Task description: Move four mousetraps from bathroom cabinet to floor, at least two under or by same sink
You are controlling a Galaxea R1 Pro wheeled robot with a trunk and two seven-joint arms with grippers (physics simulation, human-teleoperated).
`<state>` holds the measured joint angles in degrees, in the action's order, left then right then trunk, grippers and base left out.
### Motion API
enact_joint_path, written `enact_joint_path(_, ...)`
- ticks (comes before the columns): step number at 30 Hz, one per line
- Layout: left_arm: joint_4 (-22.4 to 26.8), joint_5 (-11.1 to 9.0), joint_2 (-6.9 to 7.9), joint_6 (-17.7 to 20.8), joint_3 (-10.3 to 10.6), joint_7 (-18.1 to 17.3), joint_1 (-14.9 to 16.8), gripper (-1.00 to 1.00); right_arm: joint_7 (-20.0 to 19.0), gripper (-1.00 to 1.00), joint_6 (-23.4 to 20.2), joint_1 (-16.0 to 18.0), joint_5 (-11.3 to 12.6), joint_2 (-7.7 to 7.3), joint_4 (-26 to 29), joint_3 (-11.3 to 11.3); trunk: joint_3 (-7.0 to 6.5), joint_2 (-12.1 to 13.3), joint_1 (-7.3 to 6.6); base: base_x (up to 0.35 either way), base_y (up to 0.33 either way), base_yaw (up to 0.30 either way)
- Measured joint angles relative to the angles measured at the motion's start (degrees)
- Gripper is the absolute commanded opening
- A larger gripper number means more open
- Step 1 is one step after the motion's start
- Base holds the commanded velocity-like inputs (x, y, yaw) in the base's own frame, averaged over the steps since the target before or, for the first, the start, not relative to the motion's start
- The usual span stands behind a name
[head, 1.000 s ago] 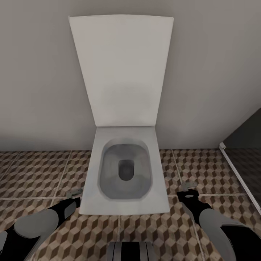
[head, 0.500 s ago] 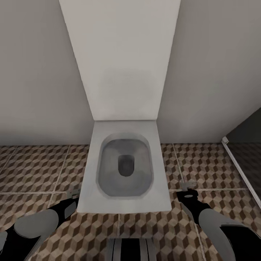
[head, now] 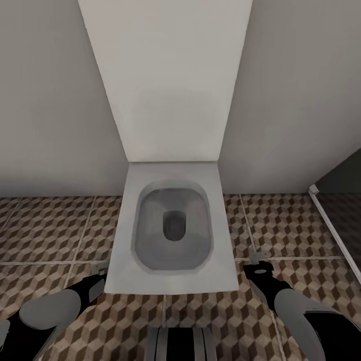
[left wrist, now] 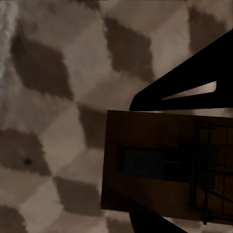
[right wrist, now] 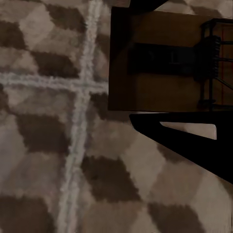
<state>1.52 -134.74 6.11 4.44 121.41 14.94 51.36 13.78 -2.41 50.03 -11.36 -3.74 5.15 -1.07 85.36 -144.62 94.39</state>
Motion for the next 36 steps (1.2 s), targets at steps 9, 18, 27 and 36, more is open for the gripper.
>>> enact_joint_path(9,0.0,0.0,0.01,0.0,0.0,0.0,0.0,-1.0,0.0,-1.0,0.1,-0.1,-0.2,0.01,0.0,-0.1,1.99,-0.1,0.23,0.0,0.0,0.0)
enact_joint_path(18,0.0,0.0,0.01,0.0,0.0,0.0,0.0,-1.0,-0.1,-1.0,0.2,-0.1,-0.1,-0.05,0.1,-0.1,2.22,-0.1,0.25,0.0,0.0,0.0)
enact_joint_path(27,0.0,0.0,0.01,0.0,0.0,0.0,0.0,-1.0,-0.1,-1.0,0.2,0.0,0.0,-0.11,0.1,0.0,2.52,-0.1,0.25,0.0,0.0,0.0)
enact_joint_path(36,0.0,0.0,0.01,0.1,0.0,0.0,0.0,-1.0,-0.1,-1.0,0.2,-0.1,0.1,-0.07,0.1,0.0,3.3,-0.1,0.26,0.0,0.0,0.0)
